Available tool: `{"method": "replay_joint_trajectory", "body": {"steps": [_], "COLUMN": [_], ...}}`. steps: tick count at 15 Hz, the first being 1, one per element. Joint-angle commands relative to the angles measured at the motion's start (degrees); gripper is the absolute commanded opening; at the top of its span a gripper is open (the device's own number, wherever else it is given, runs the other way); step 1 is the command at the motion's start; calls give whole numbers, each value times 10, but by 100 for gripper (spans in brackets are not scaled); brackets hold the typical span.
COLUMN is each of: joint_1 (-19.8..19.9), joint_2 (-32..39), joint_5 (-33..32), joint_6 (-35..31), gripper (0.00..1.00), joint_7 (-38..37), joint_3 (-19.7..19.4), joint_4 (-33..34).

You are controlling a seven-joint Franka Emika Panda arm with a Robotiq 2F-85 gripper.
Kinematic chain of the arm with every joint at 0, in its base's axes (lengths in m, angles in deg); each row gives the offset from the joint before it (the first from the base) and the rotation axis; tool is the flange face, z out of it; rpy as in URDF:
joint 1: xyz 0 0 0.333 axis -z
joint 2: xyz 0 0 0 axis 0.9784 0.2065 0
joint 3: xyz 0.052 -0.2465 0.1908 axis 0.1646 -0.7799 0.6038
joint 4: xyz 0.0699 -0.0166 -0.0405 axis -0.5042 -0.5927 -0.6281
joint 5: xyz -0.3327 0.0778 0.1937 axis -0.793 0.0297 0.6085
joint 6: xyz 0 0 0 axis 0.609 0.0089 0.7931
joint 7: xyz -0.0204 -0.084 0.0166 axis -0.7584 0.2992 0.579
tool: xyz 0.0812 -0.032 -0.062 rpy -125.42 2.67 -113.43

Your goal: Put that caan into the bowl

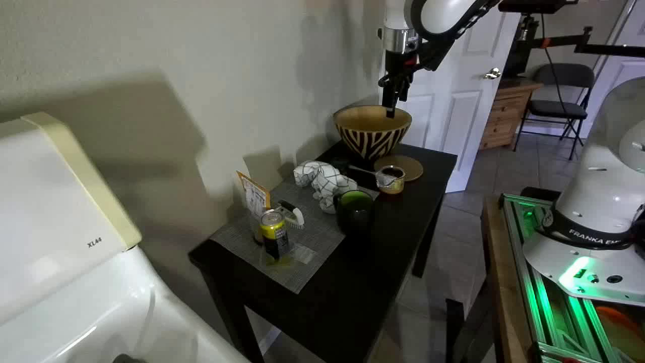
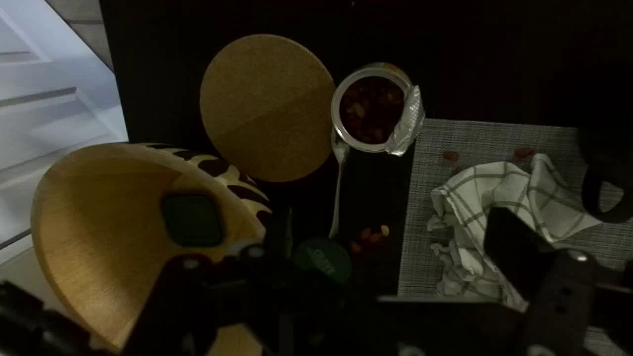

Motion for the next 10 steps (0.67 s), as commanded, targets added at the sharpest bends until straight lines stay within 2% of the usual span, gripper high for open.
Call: {"method": "replay_joint_trajectory", "body": {"steps": [1, 5, 6, 10], "joint_1": [-10, -10, -18, -63], "joint_2": [0, 0, 1, 15], "joint_5": [-3, -3, 3, 6], "joint_6": [2, 2, -16, -57], "gripper": [100, 100, 100, 100], "joint_7": [-2, -2, -13, -78], "joint_3": [-9, -9, -3, 52], "joint_4": [1, 1, 0, 11]}}
